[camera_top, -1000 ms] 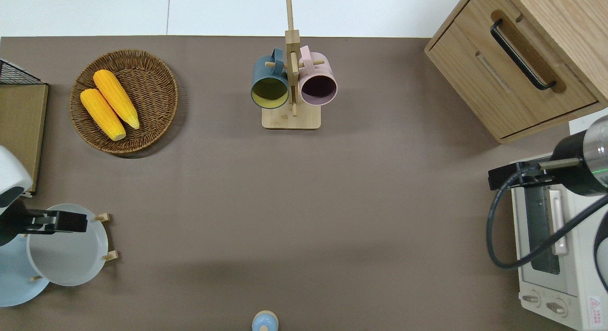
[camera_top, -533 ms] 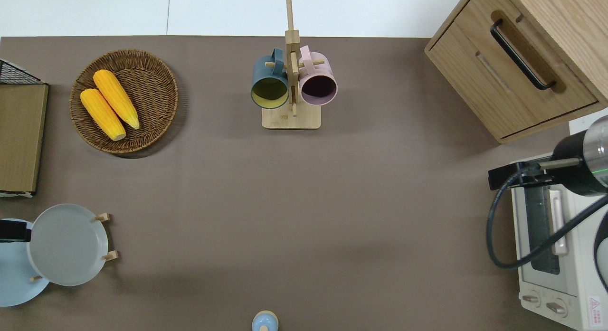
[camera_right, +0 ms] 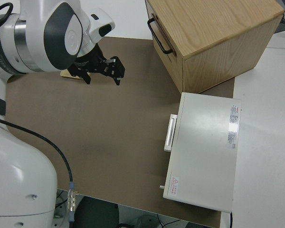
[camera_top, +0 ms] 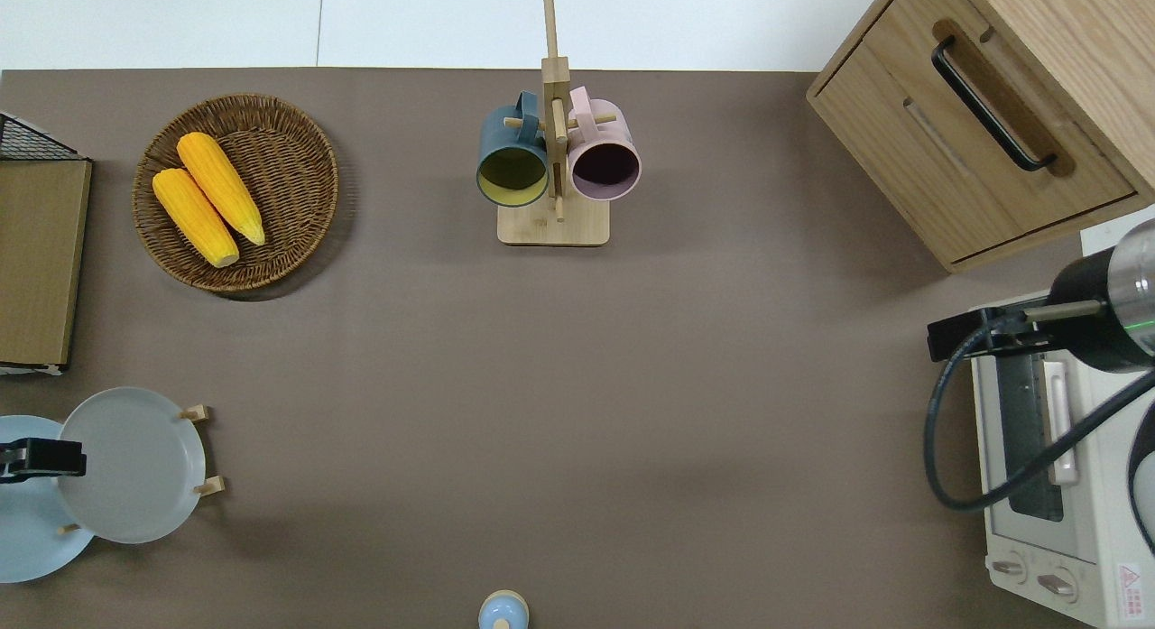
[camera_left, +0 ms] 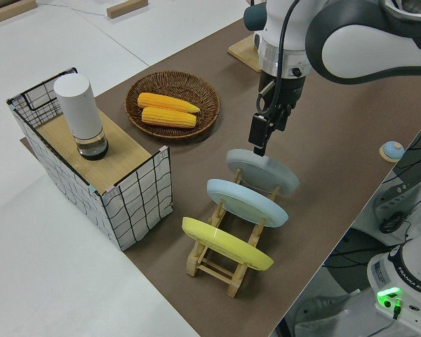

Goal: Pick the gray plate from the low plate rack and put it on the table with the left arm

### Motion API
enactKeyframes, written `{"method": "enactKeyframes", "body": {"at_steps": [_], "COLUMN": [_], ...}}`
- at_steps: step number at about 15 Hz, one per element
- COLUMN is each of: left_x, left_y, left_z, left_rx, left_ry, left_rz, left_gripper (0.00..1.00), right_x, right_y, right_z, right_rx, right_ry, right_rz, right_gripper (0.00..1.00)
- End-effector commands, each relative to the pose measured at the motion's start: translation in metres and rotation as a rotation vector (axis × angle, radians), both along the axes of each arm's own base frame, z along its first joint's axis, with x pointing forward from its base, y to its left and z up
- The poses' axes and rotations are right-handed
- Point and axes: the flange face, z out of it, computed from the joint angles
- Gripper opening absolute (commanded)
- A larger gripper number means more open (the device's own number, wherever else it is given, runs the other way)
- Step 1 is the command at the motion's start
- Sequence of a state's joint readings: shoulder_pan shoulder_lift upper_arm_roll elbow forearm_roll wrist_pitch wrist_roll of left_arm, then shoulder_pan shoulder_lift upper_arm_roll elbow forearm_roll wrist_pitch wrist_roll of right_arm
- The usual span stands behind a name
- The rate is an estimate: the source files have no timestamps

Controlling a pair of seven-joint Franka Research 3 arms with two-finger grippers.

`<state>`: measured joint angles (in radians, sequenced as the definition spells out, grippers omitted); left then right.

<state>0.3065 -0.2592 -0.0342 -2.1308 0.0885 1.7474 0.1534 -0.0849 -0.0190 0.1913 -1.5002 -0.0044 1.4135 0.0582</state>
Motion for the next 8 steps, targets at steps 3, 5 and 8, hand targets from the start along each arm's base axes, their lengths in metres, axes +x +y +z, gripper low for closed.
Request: {"method": "enactKeyframes", "body": {"at_steps": [3, 5, 8], "left_x": [-0.021, -0.022, -0.023], "left_y": [0.007, 0.006, 0.006], "left_z": [-0.037, -0.05, -0.063], "left_rx": [0.013, 0.013, 0.014], "left_ry": [-0.018, -0.026, -0.037], "left_rz": [-0.026, -0.029, -0.034], "left_gripper": [1.0, 1.0, 1.0], "right_x": [-0.003, -0.003, -0.002], "right_y": [0.001, 0.001, 0.0], "right_z": [0.003, 0.003, 0.003], "right_rx": [0.006, 0.006, 0.006], "right_ry": [0.007, 0.007, 0.007], "right_rz": [0.0, 0.0, -0.002], "right_gripper": [0.99, 0.99, 0.99]}}
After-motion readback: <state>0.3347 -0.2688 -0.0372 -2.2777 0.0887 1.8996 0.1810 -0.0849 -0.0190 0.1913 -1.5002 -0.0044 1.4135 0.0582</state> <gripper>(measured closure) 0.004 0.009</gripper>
